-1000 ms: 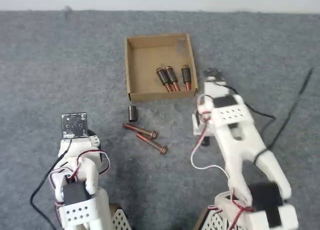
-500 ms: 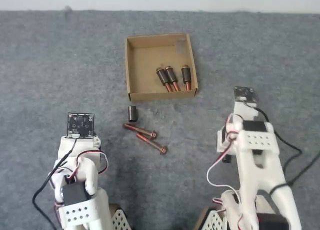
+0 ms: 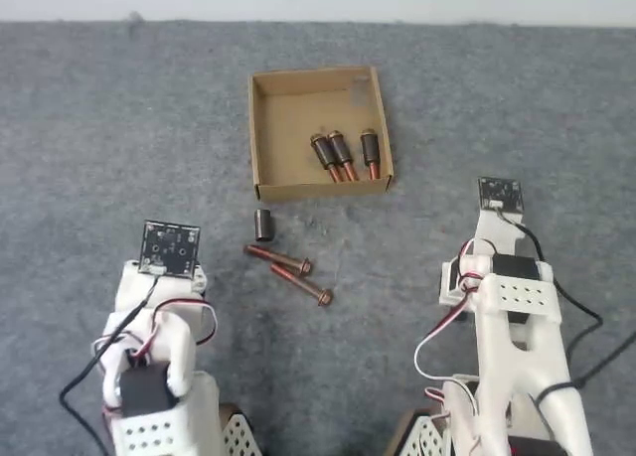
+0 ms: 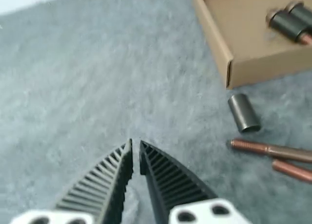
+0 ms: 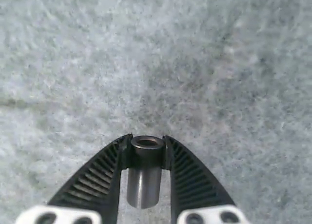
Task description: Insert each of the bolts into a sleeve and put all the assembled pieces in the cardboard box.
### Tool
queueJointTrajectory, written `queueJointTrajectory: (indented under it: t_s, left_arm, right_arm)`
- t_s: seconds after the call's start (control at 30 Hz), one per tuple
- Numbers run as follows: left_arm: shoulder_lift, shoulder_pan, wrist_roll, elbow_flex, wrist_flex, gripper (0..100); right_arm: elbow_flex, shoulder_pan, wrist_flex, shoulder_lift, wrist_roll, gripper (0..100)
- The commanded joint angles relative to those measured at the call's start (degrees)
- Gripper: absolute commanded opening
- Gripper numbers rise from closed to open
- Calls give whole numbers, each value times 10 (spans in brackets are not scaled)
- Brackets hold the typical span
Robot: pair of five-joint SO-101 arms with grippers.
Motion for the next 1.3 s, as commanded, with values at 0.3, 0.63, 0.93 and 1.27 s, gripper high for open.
queueJointTrajectory:
  t_s: [0.3, 0.63, 0.93, 1.27]
  left_arm:
    - [178, 4, -5, -233, 47, 23]
    - [501, 47, -9, -432, 55, 24]
    - [684, 242, -163, -486, 147, 24]
    - [786, 357, -345, -486, 144, 134]
  right_arm:
    - [-4, 7, -15, -24, 7, 6]
    - [-4, 7, -15, -24, 8, 6]
    - [4, 4, -29, -24, 11, 6]
    - [4, 4, -34, -24, 11, 6]
